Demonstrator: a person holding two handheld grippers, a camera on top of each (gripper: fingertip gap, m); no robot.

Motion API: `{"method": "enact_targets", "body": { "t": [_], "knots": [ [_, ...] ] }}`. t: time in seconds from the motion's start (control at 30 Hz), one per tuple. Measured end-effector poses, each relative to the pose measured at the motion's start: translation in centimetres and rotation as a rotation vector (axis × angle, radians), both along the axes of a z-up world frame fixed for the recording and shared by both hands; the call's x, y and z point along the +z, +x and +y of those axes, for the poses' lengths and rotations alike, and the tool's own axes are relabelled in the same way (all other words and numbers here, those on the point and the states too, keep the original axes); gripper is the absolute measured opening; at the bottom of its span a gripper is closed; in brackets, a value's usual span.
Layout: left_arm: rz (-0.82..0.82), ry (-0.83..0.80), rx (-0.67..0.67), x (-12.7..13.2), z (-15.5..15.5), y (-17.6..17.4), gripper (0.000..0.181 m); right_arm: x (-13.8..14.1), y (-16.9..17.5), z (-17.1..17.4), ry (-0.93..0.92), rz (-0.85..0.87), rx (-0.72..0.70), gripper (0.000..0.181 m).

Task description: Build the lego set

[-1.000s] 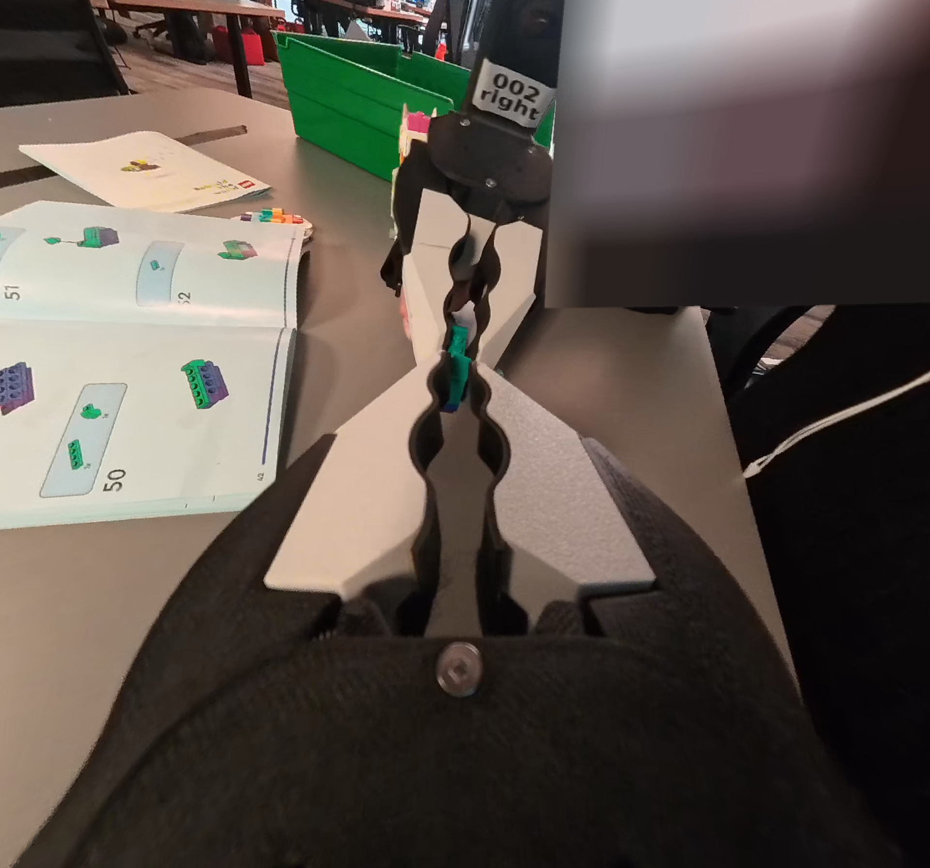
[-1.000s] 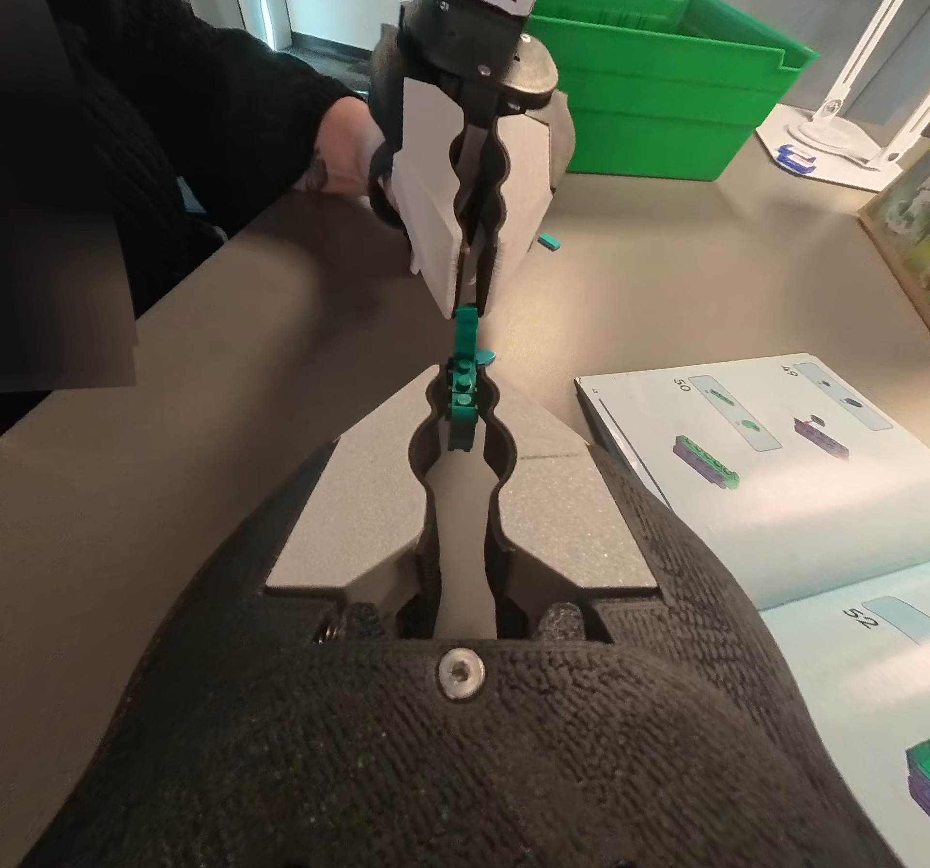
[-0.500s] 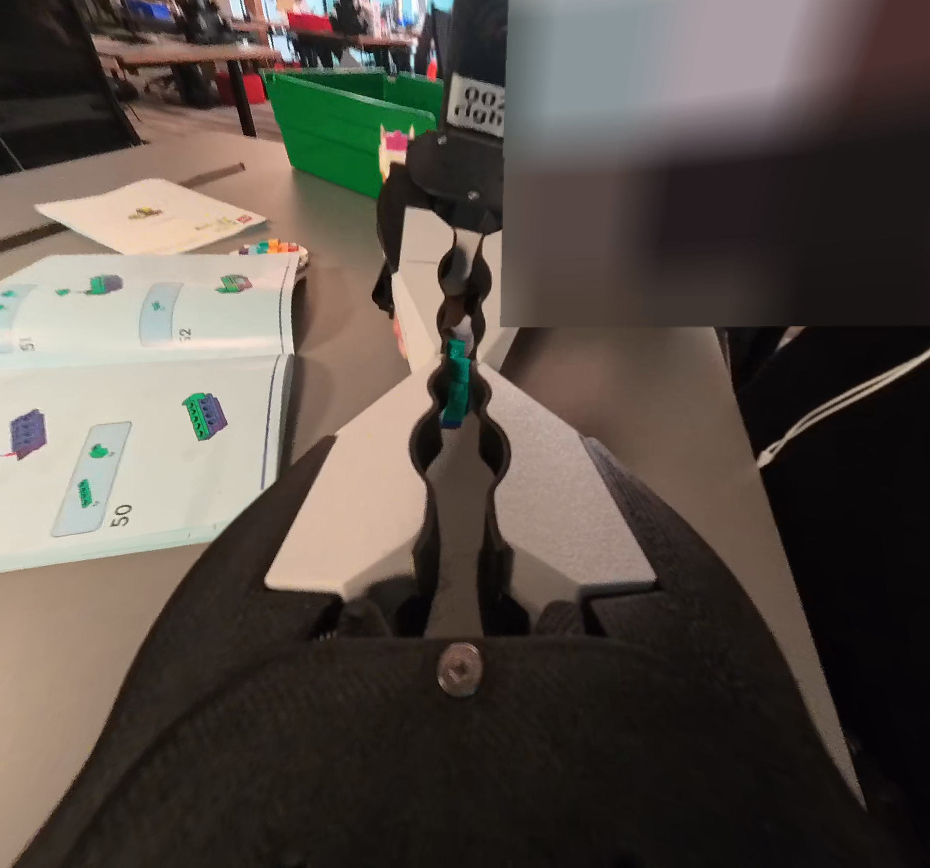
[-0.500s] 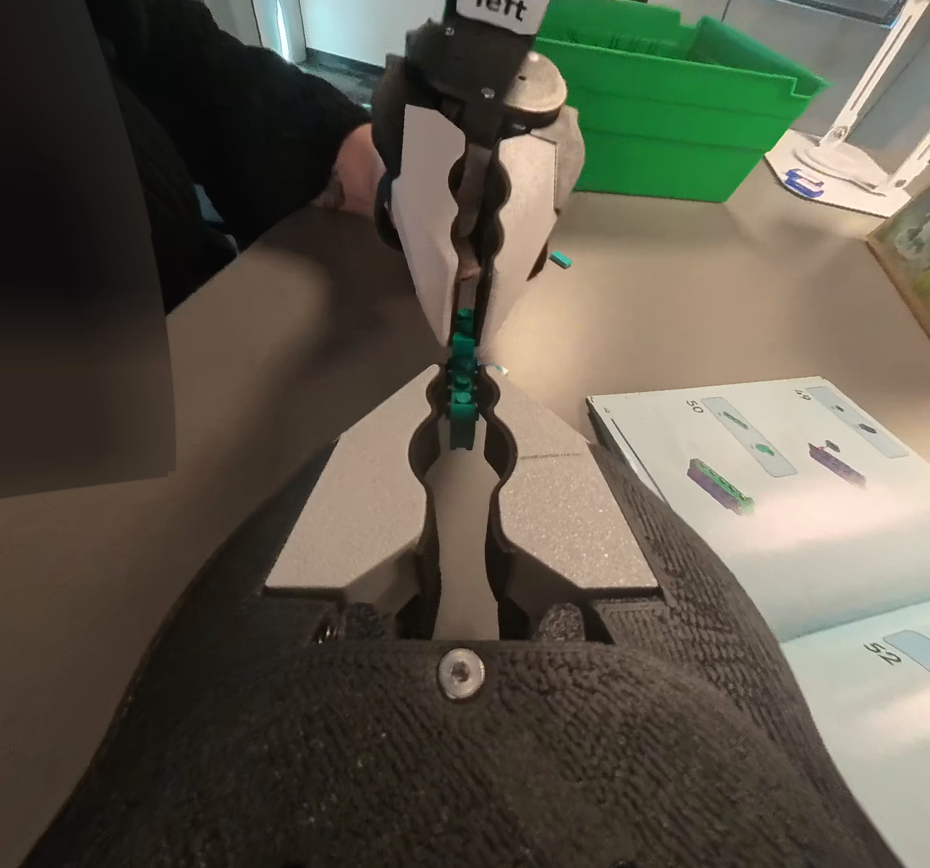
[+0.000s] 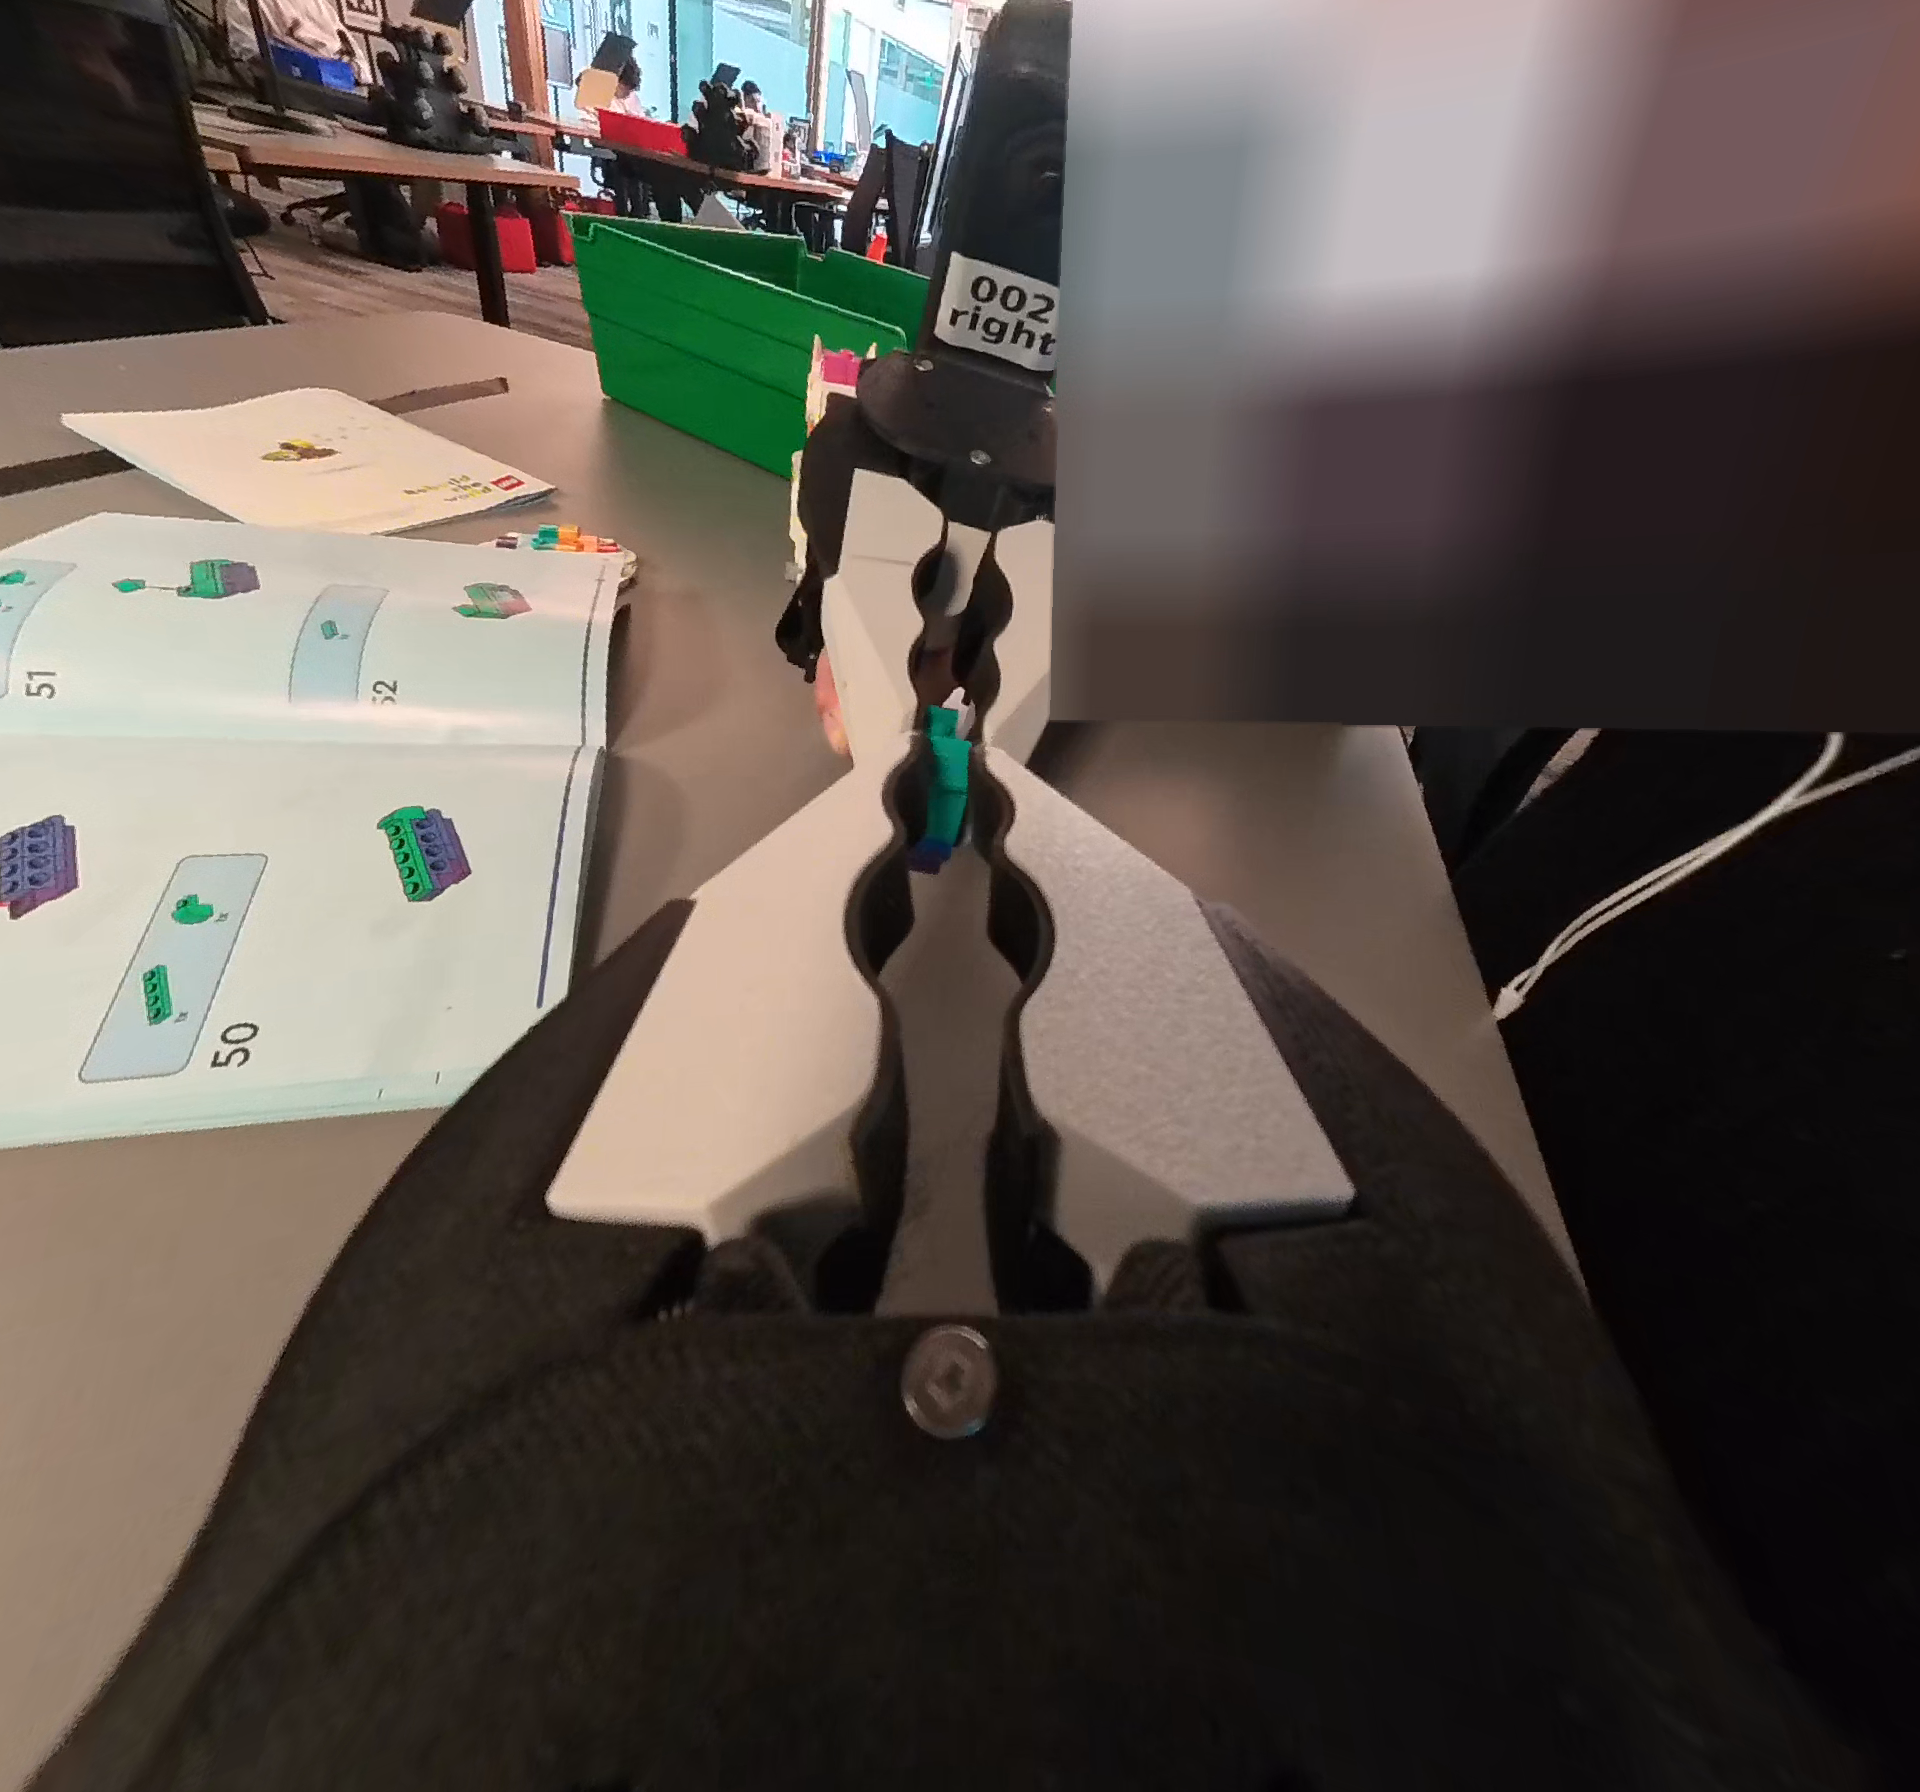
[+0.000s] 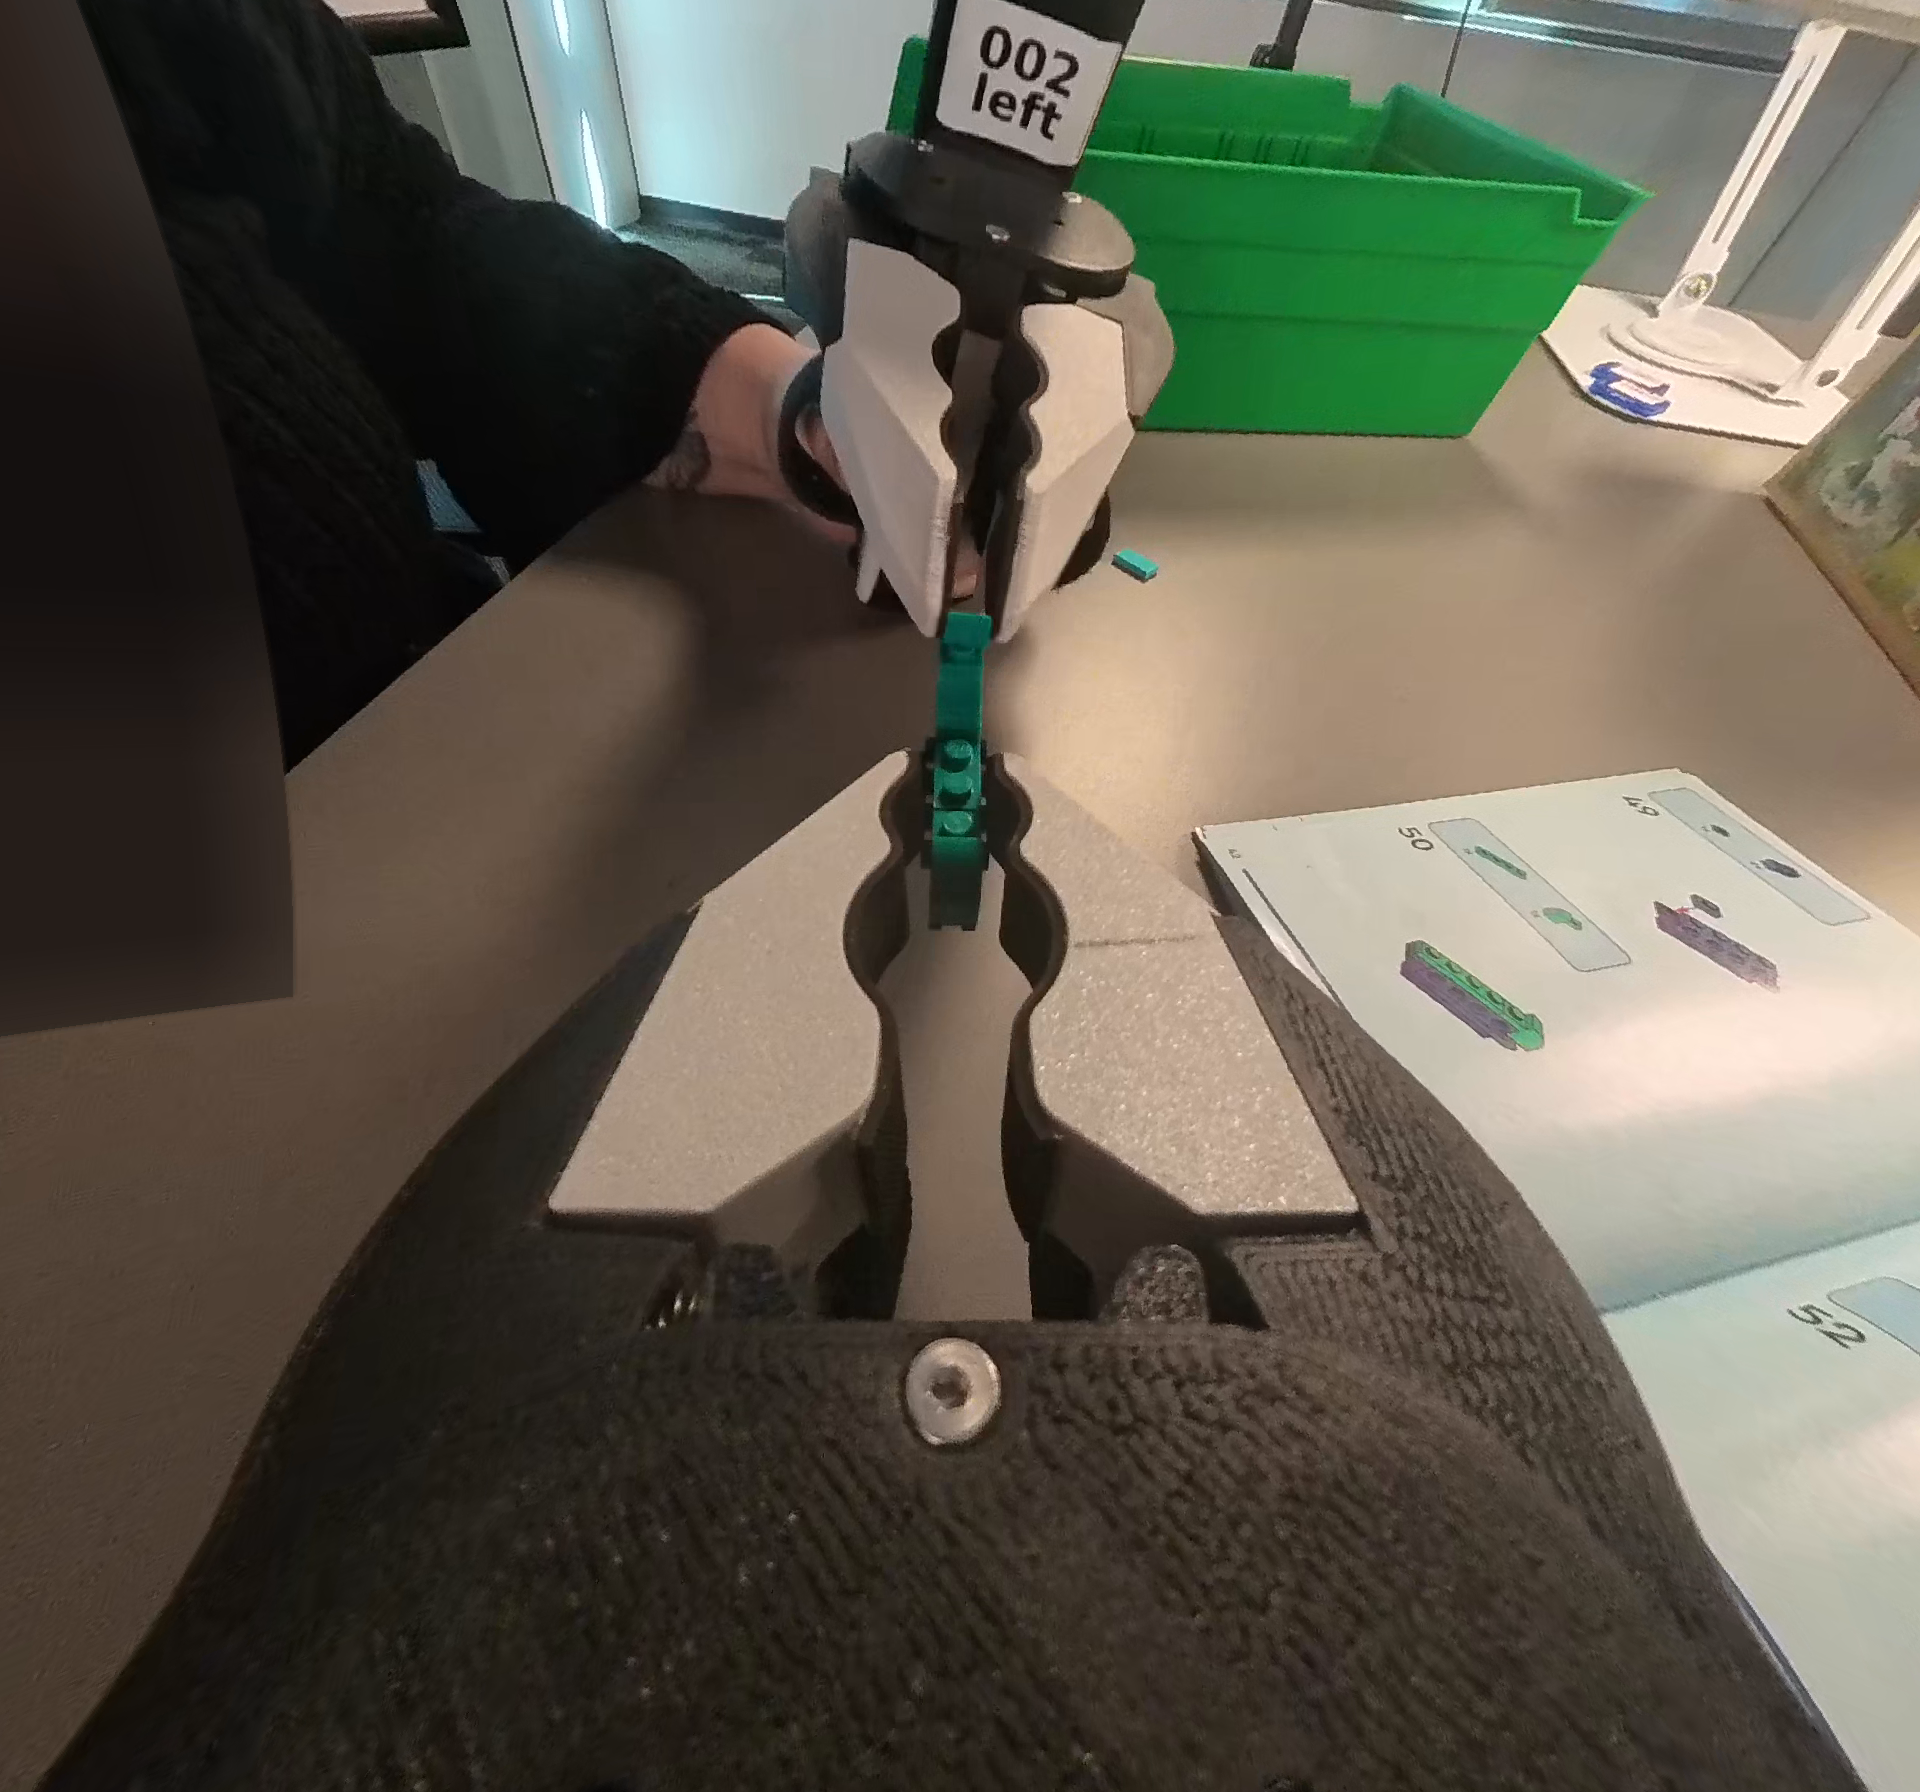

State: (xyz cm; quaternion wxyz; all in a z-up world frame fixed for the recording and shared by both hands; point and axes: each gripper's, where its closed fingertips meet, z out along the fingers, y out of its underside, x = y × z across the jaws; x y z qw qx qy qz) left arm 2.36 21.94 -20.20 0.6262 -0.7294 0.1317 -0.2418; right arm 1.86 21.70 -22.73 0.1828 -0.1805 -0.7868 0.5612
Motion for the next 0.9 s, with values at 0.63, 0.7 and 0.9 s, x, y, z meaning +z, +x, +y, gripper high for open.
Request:
{"method": "enact_targets", "body": {
  "t": [0.63,0.7,0.9],
  "knots": [
    [0.048,0.005,0.013,-0.19,0.2,0.11,0.007,0.15,0.04,0.08,-0.033,-0.045,0.005,0.008],
    [0.052,0.005,0.013,-0.21,0.22,0.11,0.007,0.15,0.05,0.11,-0.039,-0.053,0.006,0.008],
    [0.033,-0.004,0.013,-0.21,0.27,-0.04,0.007,0.19,-0.12,0.19,-0.02,-0.016,-0.016,0.008]
  ]
}}
